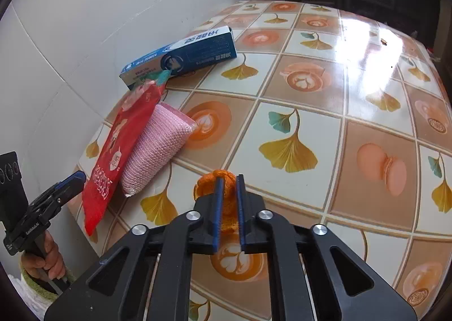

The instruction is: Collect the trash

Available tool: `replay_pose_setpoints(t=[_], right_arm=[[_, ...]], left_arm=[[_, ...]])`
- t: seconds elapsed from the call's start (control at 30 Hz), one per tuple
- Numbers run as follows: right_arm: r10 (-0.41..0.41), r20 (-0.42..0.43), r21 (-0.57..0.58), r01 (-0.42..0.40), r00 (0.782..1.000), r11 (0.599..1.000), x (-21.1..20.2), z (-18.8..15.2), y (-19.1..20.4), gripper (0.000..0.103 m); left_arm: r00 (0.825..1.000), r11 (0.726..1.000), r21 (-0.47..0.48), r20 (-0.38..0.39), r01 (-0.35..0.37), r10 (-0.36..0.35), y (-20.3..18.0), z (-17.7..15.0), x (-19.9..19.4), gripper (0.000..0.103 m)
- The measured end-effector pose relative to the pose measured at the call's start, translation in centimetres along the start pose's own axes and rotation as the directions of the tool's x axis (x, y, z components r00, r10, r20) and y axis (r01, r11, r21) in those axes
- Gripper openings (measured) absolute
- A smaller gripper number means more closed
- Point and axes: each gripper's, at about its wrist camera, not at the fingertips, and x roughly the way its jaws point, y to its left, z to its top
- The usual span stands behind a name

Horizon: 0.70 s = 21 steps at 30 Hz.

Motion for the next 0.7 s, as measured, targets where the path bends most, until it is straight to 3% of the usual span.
replay_pose_setpoints(t=[0.07,0.17,0.37,0.57,0.7], right_arm=[[0.018,0.024,0.009,-0.018,1.0,1.0,-0.8,0.0,-0.2,0.031],[0.032,0.04,0.025,-0.033,0.999,0.999,-1.6,-0.1,-0.8,0.038],[0.039,-0.019,0.033,-0.038,0.999,0.999,0.1,-0.4,-1.1,0.038],[-0.018,-0.056,-0.01,0.017,0.998,1.0,1.4,-0.9,0.1,0.015],[-0.063,-0.046,-0.044,0.061,0.997,0.997,1.4,-1.2,0.8,0.012]], left_arm=[[1.0,1.0,0.005,0.018,0.012,-0.012,-0.1,0.1,-0.3,0.042],[0.999,0.999,0.015,0.036,0.031,-0.031,-0.3,0.2,-0.5,0.046],[0.996,0.997,0.045,0.051,0.069,-0.072,-1.1,0.2,-0.7,0.053],[0.992,0.985,0.133,0.042,0.11,-0.116,-3.0,-0.1,-1.0,0.067],[0.995,0.958,0.276,0.038,0.075,-0.089,-5.7,-1.0,-0.8,0.074]])
